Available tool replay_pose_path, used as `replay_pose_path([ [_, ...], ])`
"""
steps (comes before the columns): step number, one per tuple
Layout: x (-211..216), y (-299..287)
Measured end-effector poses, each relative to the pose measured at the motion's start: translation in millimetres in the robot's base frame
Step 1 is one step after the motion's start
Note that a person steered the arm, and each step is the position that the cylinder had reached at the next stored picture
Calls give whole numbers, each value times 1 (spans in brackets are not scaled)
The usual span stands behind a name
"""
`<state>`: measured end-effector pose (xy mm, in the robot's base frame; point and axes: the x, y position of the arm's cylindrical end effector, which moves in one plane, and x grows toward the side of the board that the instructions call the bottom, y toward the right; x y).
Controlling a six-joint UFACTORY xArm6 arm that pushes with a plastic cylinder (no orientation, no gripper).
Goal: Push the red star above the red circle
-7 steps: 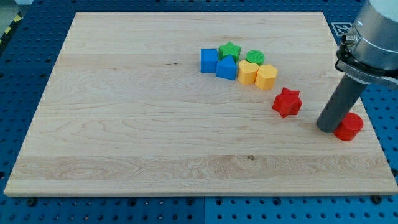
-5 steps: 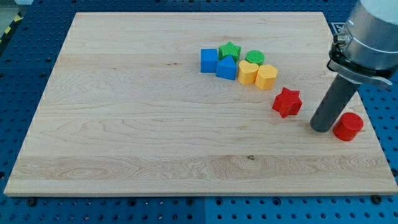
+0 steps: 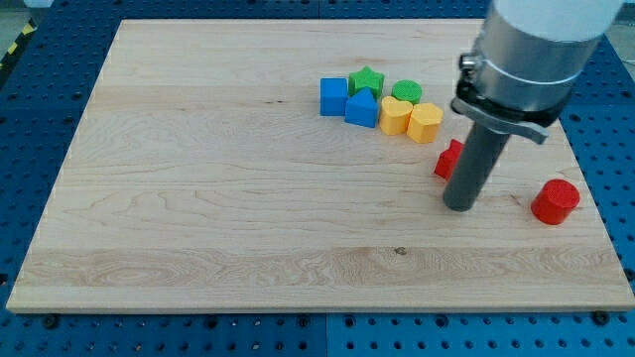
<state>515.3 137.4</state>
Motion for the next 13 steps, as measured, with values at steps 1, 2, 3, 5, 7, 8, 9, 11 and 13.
replay_pose_path([
  [1,0,-19],
  [2,-9,-42],
  [3,-13,-49],
  [5,-48,-45],
  [7,-50,14],
  [8,-50,19],
  [9,-50,28],
  [11,-32,25],
  [13,-32,59],
])
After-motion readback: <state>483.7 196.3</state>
